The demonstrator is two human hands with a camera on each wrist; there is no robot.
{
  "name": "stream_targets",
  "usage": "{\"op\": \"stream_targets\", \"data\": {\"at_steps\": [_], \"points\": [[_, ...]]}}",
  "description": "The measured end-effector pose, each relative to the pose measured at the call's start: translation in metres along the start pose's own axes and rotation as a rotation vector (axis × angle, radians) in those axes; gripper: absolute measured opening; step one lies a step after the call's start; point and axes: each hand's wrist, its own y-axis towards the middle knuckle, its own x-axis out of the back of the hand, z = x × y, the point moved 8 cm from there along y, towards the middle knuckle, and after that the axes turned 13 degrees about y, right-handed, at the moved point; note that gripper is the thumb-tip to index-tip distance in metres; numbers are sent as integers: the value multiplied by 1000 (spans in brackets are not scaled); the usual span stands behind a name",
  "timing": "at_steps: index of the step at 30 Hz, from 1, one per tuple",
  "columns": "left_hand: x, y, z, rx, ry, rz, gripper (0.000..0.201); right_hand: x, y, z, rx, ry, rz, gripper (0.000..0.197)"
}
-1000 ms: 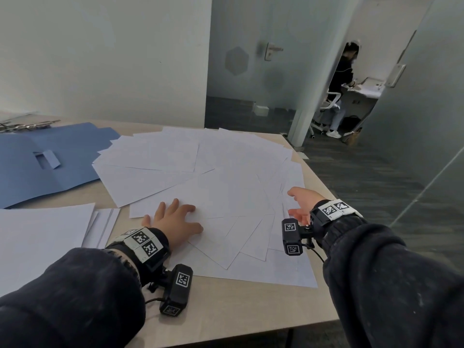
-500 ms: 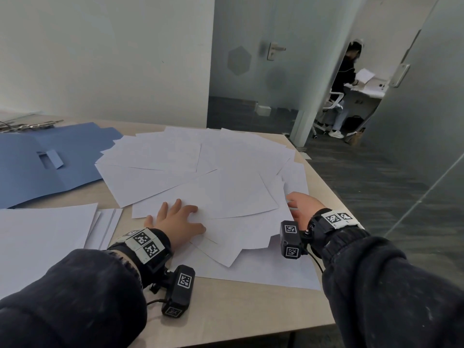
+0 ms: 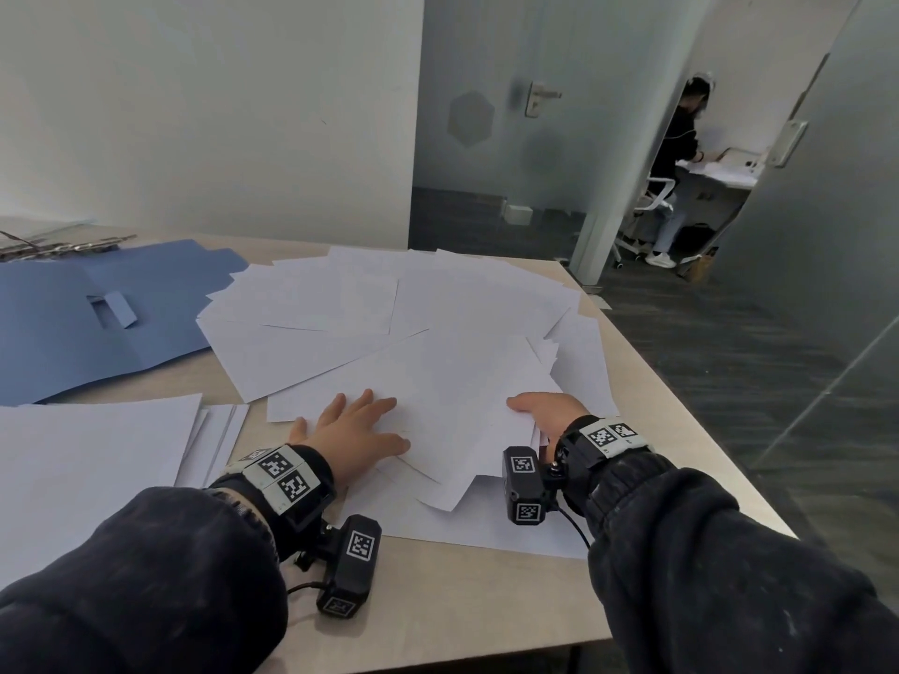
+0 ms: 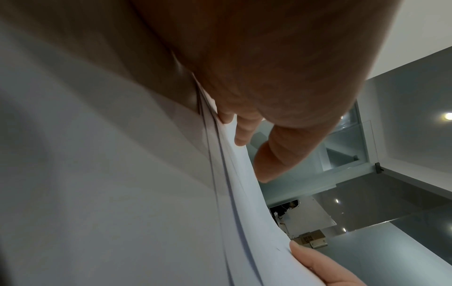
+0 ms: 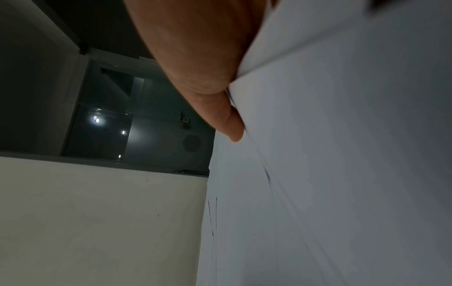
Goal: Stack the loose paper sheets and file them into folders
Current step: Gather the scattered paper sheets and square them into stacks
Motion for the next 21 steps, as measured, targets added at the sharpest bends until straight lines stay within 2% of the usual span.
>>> {"op": "stream_targets", "data": {"at_steps": [4, 7, 13, 17, 21], "points": [[3, -2, 0, -21, -68, -22, 68, 2, -1, 5, 12, -173, -18, 27], [5, -2, 1, -7, -67, -46, 72, 10, -1, 2, -3, -142, -73, 41], [6, -2, 3, 15, -86, -61, 73, 55, -6, -13, 9, -68, -129, 50], [7, -1, 4, 31, -76, -77, 72, 89, -12, -20, -21, -143, -159, 52], [6, 1, 4, 40, -53, -75, 72, 118, -25, -14, -71, -297, -242, 45]]}}
